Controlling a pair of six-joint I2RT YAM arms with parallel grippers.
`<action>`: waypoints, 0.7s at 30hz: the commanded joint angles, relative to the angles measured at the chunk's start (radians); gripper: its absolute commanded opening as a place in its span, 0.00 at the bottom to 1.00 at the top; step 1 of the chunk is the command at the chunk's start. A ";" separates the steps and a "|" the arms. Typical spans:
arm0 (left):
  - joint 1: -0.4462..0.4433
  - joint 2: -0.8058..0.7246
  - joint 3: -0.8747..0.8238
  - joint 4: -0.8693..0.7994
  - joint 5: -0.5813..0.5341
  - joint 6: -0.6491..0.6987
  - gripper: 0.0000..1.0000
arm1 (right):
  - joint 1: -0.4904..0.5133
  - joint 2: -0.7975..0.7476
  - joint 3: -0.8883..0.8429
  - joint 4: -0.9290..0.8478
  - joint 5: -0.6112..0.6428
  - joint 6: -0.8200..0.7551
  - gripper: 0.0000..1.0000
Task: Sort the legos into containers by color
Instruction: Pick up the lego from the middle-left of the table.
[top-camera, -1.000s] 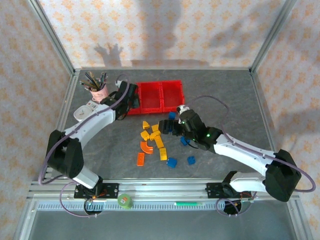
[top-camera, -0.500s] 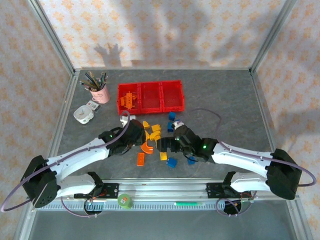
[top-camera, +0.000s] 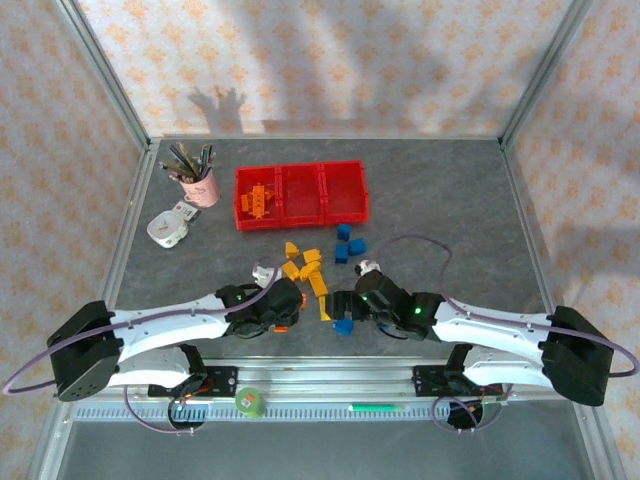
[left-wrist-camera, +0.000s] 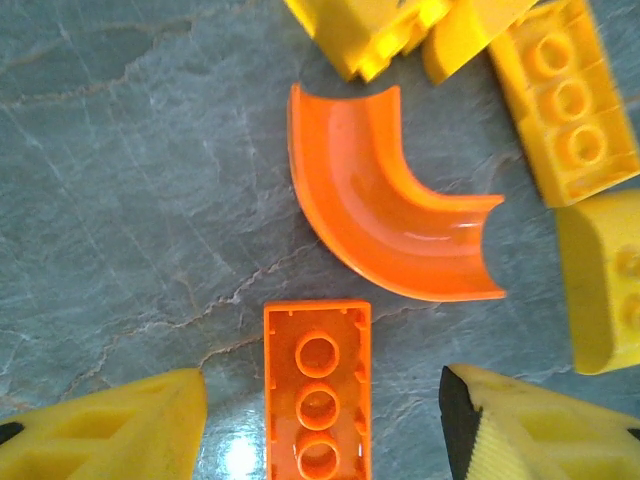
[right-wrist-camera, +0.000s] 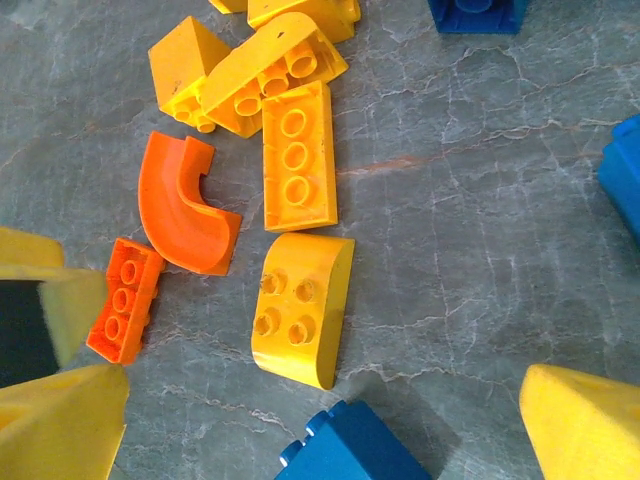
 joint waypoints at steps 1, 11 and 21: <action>-0.017 0.050 -0.006 0.026 -0.015 -0.027 0.65 | 0.005 -0.020 -0.005 0.033 0.043 0.016 1.00; -0.041 0.162 0.016 0.041 -0.034 -0.034 0.59 | 0.004 -0.009 -0.012 0.046 0.043 0.010 1.00; -0.049 0.187 0.023 0.022 -0.068 -0.042 0.43 | 0.004 -0.009 -0.013 0.046 0.049 0.005 1.00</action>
